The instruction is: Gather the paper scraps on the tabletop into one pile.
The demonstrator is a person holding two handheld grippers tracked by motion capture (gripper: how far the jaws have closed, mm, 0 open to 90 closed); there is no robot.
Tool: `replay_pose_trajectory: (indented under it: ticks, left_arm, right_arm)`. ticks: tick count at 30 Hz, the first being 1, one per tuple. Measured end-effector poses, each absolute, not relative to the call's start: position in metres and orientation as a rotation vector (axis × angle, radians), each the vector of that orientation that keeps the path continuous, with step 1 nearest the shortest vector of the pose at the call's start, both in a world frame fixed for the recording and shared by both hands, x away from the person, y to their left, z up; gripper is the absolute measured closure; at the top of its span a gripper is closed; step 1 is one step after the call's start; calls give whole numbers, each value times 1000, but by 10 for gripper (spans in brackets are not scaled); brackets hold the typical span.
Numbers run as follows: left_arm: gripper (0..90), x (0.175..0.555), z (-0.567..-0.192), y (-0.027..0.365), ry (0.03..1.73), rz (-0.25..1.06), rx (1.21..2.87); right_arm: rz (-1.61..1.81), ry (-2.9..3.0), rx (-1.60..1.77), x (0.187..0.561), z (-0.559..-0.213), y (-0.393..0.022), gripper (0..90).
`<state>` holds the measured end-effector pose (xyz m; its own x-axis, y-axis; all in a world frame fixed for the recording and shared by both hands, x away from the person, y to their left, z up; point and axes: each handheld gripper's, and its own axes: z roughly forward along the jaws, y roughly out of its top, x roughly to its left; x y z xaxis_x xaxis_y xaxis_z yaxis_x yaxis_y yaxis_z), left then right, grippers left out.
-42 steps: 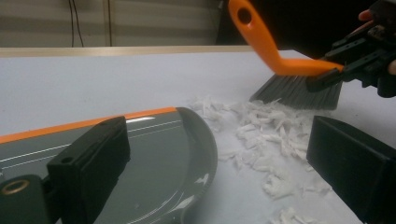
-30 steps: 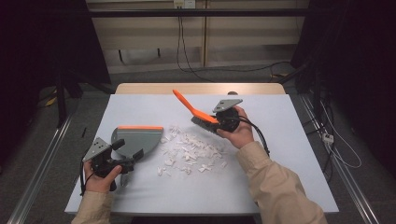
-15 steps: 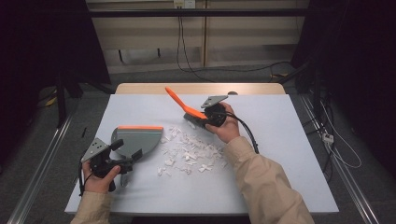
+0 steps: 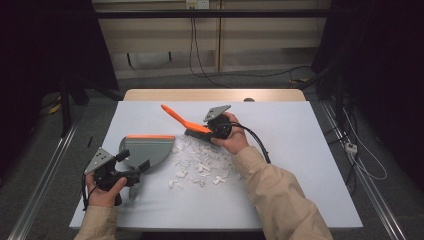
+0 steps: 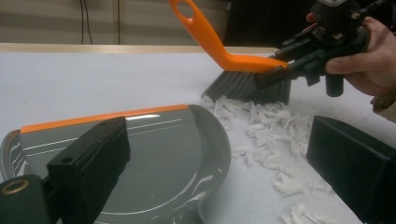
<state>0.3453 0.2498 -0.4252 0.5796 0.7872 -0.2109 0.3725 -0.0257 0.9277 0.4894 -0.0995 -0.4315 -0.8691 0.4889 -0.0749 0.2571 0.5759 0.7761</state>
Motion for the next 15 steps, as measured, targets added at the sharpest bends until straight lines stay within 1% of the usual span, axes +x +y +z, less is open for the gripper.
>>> replay_pose_trajectory:
  ticks: [7, 10, 15]
  left_arm:
    - [60, 346, -426, 251, 995, 435, 1624]
    - [59, 345, -425, 250, 989, 437, 1628]
    - [60, 344, -423, 249, 977, 438, 1627]
  right_arm:
    - [1174, 2593, 494, 461, -427, -105, 716]
    - [1152, 2577, 482, 455, -423, -107, 715]
    - [1226, 2472, 553, 449, -401, -120, 716]
